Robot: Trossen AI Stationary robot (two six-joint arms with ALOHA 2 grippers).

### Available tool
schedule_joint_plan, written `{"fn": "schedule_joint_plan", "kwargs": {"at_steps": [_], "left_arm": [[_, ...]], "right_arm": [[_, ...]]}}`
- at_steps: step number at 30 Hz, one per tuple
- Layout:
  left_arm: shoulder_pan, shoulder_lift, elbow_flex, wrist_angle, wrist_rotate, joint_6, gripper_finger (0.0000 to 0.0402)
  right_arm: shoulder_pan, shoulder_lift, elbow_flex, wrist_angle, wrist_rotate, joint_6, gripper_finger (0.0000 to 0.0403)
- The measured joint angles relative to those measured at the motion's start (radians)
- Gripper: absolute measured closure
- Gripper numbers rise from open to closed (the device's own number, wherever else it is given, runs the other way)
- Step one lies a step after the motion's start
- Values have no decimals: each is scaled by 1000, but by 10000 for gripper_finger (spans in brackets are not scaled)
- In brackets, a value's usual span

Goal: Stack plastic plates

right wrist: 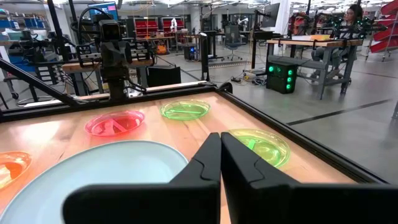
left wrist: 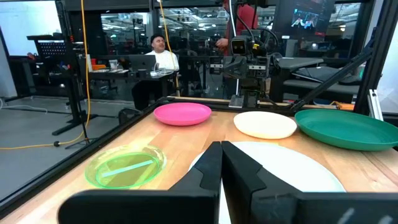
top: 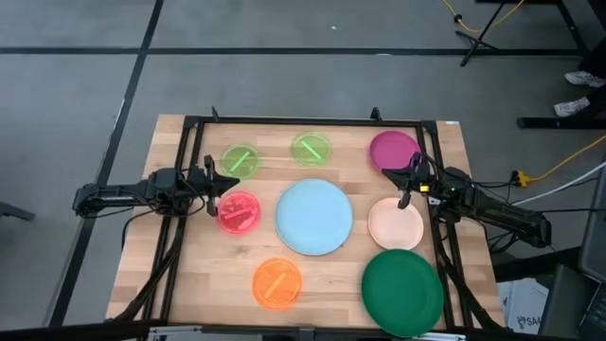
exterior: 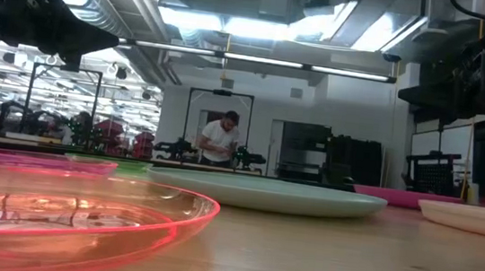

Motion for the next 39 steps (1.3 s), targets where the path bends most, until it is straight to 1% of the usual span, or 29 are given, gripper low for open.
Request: {"fn": "schedule_joint_plan", "kwargs": {"at_steps": [21,26,30,34,39], "left_arm": [[0,0,0,6,-1,-2,398],[0,0,0,55,15,-80,398],[0,0,0,130,18,-85,398],[0,0,0,182,37,-85,398],[0,25,0,209,59,-85,398]], "right_arm": [[0,0,0,2,0,0,402],[0,0,0,3,0,0,402],[0,0,0,8,1,4,402],[0,0,0,27,-3,120,402],[0,-1,0,41,-9,124,402]]}}
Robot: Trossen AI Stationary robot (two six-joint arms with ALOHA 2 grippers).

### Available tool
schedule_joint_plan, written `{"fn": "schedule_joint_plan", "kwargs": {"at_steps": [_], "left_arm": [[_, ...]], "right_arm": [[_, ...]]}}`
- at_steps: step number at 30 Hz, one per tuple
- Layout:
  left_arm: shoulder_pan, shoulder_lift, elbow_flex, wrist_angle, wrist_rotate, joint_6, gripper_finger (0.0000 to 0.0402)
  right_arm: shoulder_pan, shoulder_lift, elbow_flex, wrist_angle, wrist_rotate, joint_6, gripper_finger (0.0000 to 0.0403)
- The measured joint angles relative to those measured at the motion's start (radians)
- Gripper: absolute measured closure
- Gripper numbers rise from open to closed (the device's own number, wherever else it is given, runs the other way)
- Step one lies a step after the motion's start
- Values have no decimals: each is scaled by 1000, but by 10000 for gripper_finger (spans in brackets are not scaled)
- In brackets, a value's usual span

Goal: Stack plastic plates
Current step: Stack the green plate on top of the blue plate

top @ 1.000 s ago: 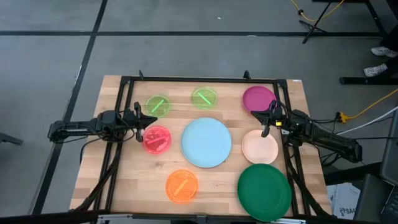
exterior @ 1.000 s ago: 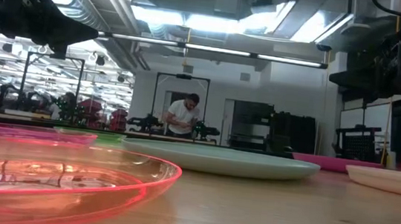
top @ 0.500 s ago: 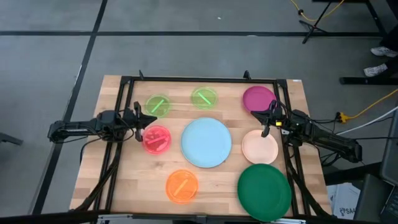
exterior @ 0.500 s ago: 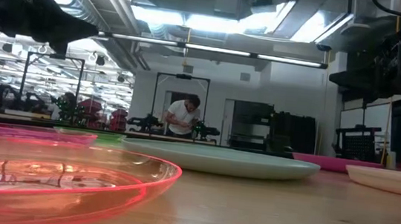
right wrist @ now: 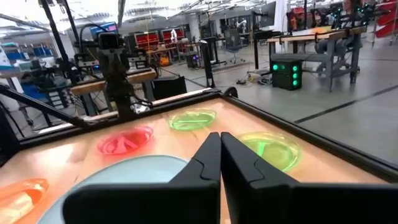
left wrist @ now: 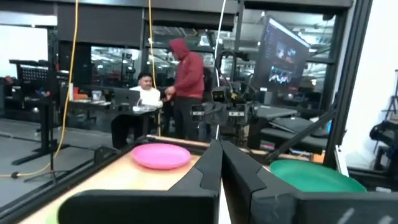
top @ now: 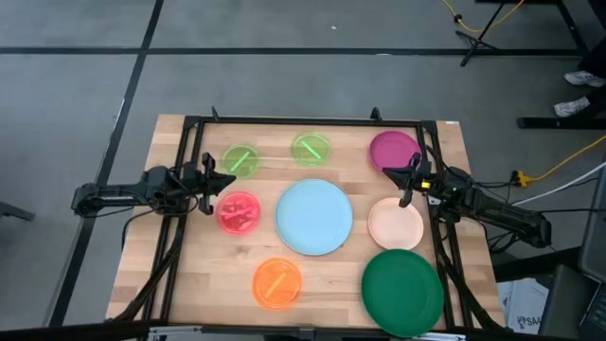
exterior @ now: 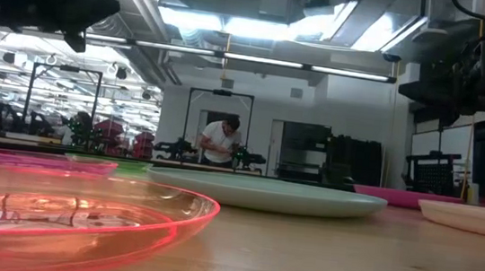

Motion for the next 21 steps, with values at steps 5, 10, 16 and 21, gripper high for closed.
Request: {"fn": "schedule_joint_plan", "kwargs": {"at_steps": [5,10,16,21], "left_arm": [[0,47,0,51,8,46,398],[0,136,0,197,16,86,398],[0,263,0,331,60,86,398],[-3,410,0,471,64,71,398]], "right_arm": [[0,6,0,0,-39,16,402],[0,17,0,3,-42,8,402],[0,85,0,60,-47,-35,402],[0,215,55,101,-78,-64,402]]}}
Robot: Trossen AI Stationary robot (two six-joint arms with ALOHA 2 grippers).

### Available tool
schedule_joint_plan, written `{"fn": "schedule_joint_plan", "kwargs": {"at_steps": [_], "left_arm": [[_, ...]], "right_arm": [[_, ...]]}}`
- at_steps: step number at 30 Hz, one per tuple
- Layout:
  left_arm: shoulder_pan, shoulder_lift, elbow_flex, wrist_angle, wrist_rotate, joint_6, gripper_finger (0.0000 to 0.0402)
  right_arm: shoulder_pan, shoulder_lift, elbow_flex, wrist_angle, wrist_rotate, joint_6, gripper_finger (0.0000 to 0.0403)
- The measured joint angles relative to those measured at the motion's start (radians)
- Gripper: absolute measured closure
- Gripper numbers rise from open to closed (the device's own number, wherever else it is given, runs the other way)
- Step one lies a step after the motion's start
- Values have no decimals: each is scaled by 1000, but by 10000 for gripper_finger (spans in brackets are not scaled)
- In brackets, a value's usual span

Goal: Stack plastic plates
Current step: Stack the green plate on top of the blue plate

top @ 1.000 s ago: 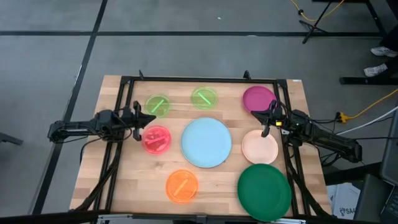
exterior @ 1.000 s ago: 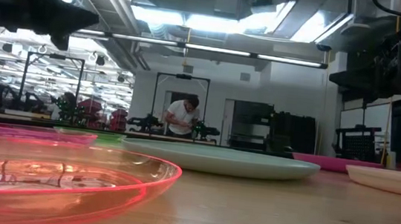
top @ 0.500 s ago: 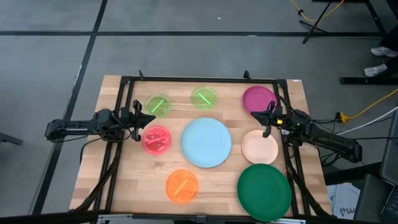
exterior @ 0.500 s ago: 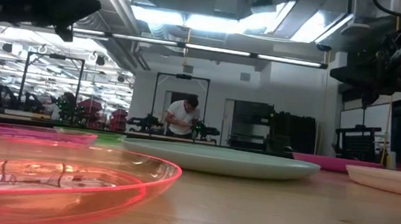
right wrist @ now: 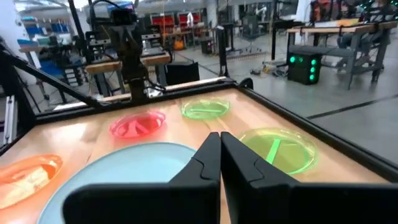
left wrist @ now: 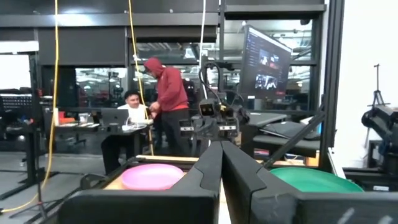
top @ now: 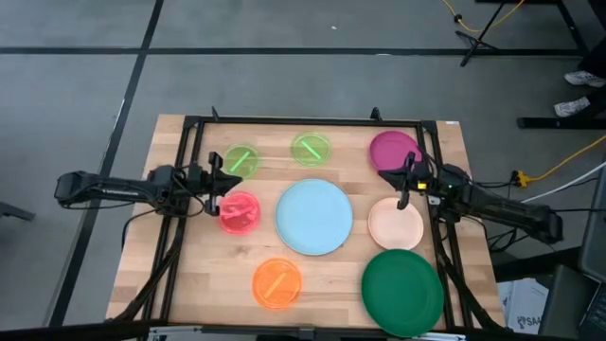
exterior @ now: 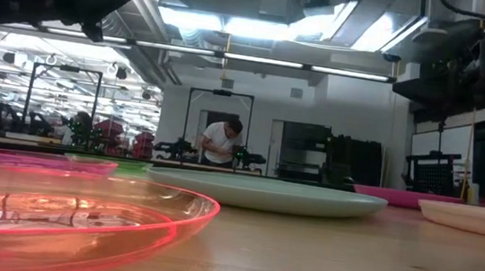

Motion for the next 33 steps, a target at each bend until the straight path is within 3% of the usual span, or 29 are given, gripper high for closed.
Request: {"fn": "schedule_joint_plan", "kwargs": {"at_steps": [8,12,22,33], "left_arm": [[-88,192,6,150,-10,-39,398],[-138,258,53,155,-34,-25,398],[-231,430,139,153,-112,10,398],[-276,539,208,164,-116,65,398]], "right_arm": [[2,241,148,-8,-113,-7,402],[41,336,229,-77,-117,-32,402],[328,514,472,-342,37,-93,402],[674,661,600,-531,132,24,402]]}}
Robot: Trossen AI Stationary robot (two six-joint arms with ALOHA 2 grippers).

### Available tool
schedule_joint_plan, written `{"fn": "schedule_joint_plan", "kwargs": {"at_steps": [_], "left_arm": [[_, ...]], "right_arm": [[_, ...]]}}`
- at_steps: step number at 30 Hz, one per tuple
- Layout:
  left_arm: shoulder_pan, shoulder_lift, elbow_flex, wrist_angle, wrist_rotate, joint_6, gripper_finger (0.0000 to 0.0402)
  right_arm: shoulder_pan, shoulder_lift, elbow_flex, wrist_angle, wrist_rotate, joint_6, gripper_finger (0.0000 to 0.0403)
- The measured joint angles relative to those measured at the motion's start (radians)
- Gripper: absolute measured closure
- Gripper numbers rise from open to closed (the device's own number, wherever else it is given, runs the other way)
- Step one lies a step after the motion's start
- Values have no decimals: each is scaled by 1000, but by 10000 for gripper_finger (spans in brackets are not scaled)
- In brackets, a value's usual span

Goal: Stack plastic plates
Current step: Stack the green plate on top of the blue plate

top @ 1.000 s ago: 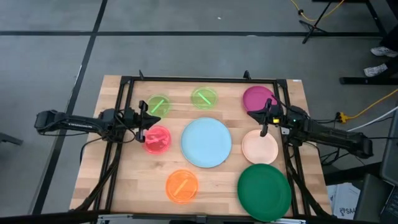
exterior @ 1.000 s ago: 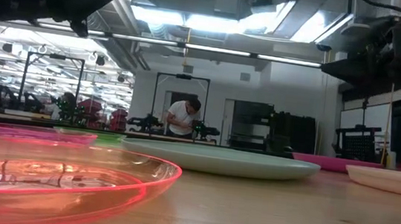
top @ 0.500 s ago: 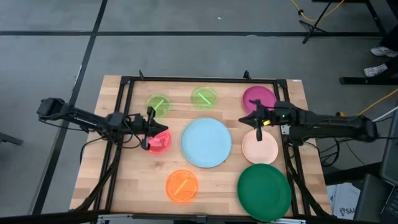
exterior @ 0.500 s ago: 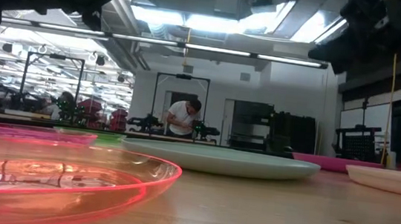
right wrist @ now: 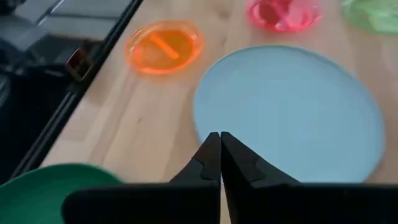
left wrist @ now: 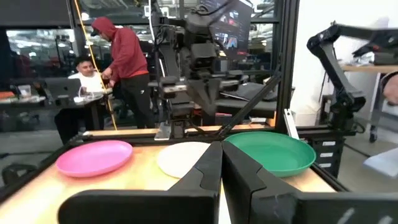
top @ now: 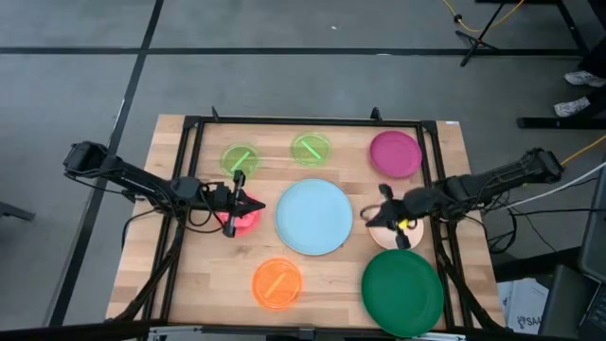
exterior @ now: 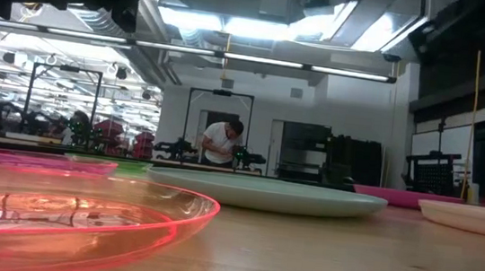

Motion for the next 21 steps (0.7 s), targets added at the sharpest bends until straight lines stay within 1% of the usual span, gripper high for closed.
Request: {"fn": "schedule_joint_plan", "kwargs": {"at_steps": [4,7,11,16,18,21], "left_arm": [[11,3,1,0,-1,3,398],[12,3,1,0,-1,3,398],[11,3,1,0,-1,3,398],[13,3,1,6,-1,3,398],[13,3,1,6,-1,3,398],[13,3,1,6,0,2,398]], "right_arm": [[91,77,56,-40,45,17,402],[138,136,100,-82,53,50,402],[173,199,115,-100,53,165,402],[178,268,115,-113,51,250,400],[178,298,115,-126,35,267,389],[178,350,115,-165,1,279,355]]}}
